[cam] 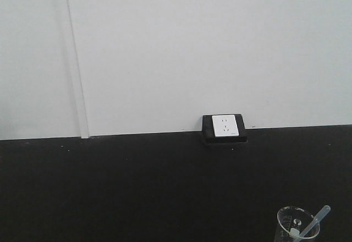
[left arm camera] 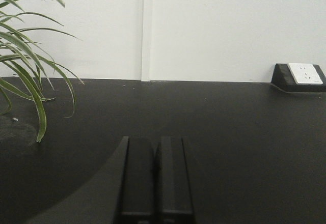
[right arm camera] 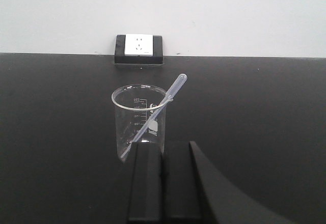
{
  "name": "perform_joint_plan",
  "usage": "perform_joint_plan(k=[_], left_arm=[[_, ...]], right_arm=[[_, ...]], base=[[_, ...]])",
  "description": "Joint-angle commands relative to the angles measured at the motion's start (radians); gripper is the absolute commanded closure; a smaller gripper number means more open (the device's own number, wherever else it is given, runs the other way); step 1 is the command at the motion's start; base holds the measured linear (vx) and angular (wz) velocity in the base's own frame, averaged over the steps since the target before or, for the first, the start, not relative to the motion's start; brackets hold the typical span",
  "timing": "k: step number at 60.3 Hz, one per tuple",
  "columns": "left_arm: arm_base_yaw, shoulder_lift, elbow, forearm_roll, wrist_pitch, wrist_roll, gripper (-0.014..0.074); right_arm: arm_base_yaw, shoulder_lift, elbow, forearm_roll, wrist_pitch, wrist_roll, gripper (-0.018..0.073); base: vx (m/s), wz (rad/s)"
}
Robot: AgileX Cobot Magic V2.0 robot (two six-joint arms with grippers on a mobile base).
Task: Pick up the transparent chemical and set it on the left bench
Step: 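Lower the right gripper over the clear pipette standing in the beaker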
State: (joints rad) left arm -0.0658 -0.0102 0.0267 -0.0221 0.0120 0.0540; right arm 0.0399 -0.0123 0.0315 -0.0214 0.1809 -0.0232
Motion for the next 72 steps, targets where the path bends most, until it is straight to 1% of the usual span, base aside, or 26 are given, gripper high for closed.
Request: perform_joint_plan(k=[1,45,51,58,67,69,72], left_arm=[[-0.002,-0.019,0.016,-0.001,-0.078,-0.008,0.0600],[-0.002,-0.019,0.016,-0.001,-0.078,-0.008,0.0600],[-0.002,-0.019,0.016,-0.001,-0.078,-0.008,0.0600],[-0.002,-0.019,0.016,-0.001,-0.078,-0.008,0.0600],[-0.002,-0.019,0.016,-0.001,-0.078,-0.008,0.0600],[-0.002,-0.019,0.016,-0.001,-0.078,-0.008,0.0600],[-0.002,-0.019,0.016,-0.001,-0.078,-0.008,0.0600]], right_arm=[[-0.007,-0.009,0.006,0.000,-0.080,-0.006,0.0566],[-0.007,-0.009,0.005,0.000,-0.082,-0.006,0.0566],[-0.008,-0.009,0.005,-0.014,-0.088,-0.009,0.0566],[-0.008,-0.009,0.006,-0.005,-0.155,-0.003,0.0566],[-0.008,-0.009,-0.012,-0.003,-0.328,-0.002,0.0566],[-0.008,-0.008,-0.029,-0.003,-0.377,-0.003,0.0566],[-0.011,0.004,-0.071,-0.003,-0.407,-0.003,0.0566]], base=[[0.00,0.00],[0.00,0.00],[0.00,0.00],[0.00,0.00],[0.00,0.00],[0.00,0.00],[0.00,0.00]])
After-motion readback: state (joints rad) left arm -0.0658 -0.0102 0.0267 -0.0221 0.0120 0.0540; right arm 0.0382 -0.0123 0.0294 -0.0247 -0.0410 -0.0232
